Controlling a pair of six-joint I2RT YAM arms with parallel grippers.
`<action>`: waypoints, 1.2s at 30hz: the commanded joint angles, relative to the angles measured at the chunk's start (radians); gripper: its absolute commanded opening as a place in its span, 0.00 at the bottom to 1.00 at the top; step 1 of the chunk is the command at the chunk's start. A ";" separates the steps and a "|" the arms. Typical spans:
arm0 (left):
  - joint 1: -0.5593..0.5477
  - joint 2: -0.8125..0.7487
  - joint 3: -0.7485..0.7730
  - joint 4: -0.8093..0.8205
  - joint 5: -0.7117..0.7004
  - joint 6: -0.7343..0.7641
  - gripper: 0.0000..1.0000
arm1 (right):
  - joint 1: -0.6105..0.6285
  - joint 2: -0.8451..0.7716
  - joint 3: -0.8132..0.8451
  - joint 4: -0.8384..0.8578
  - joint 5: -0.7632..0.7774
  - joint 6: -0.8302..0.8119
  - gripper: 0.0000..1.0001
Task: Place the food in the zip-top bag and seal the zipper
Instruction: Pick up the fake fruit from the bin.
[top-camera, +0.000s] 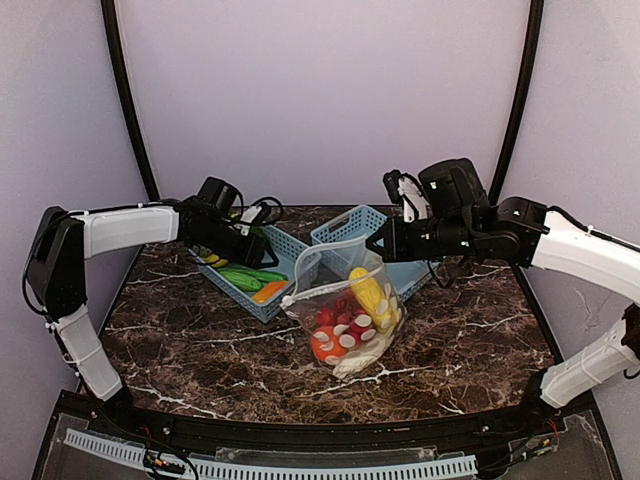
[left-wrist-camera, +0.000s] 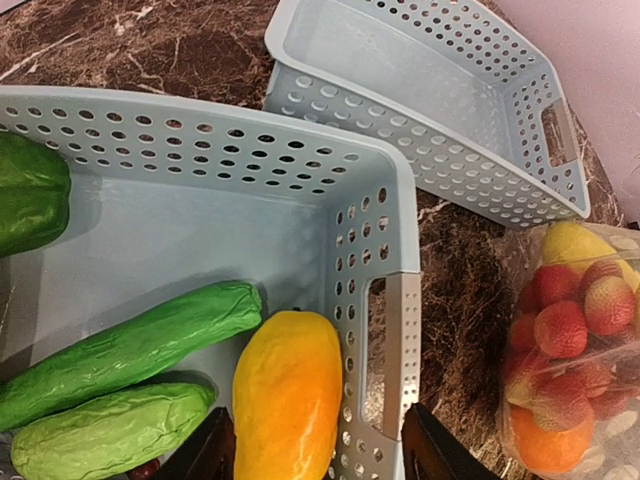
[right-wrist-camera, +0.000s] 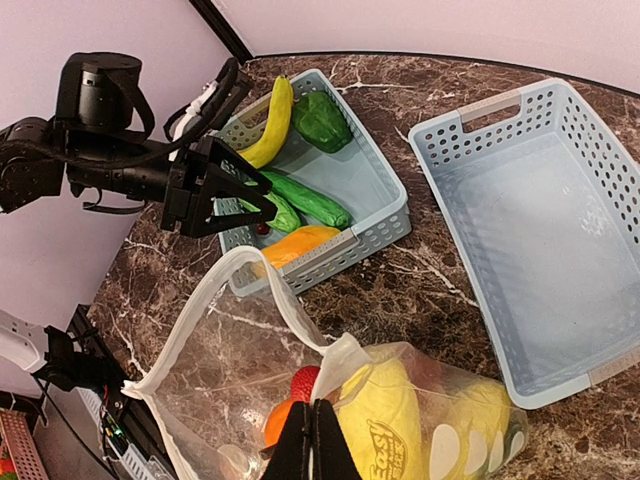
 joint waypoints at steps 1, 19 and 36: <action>0.015 0.040 0.015 -0.063 -0.025 0.032 0.57 | -0.005 -0.031 0.007 0.043 0.005 -0.005 0.00; 0.015 0.115 -0.041 -0.055 0.022 0.039 0.51 | -0.005 -0.003 0.026 0.046 -0.009 -0.006 0.00; -0.052 0.172 -0.036 -0.042 -0.010 0.029 0.53 | -0.005 0.001 0.028 0.049 -0.010 -0.007 0.00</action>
